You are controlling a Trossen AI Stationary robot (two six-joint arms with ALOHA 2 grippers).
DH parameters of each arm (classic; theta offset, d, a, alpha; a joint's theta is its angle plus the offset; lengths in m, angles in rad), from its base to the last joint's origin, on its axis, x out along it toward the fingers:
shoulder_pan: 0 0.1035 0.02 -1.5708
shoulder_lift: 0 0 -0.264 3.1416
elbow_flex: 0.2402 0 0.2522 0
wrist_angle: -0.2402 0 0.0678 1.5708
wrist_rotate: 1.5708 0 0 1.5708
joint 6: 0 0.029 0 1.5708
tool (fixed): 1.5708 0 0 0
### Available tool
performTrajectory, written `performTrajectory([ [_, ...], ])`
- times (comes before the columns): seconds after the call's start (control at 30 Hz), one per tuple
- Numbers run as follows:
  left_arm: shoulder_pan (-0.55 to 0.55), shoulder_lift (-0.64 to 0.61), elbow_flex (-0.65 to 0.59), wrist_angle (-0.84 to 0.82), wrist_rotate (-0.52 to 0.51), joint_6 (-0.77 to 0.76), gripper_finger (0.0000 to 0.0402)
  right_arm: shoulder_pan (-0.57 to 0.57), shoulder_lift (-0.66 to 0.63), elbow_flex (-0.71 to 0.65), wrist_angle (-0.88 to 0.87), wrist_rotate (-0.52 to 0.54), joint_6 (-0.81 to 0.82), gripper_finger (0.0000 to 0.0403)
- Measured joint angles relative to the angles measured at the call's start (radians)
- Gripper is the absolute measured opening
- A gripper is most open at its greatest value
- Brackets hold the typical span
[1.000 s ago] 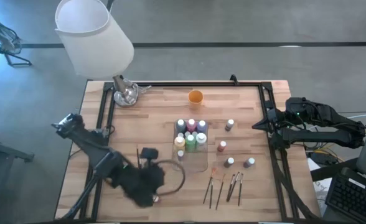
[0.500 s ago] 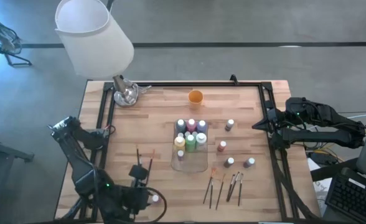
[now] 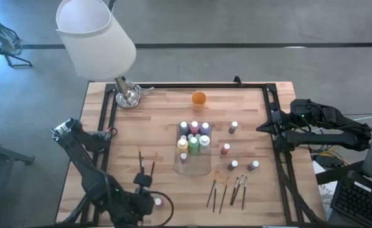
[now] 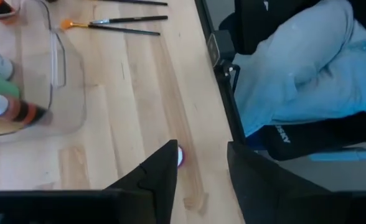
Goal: Pick & Place Paint Supplies
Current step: Put the pink paint bottle into the transparent bin
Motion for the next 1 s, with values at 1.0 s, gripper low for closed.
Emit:
performTrajectory([
  [1.0, 0.059, 0.0, -0.314, 0.191, 0.022, -0.077, 0.0246, 0.0, 0.0, 0.0, 0.0, 0.0, 0.0, 0.0008],
])
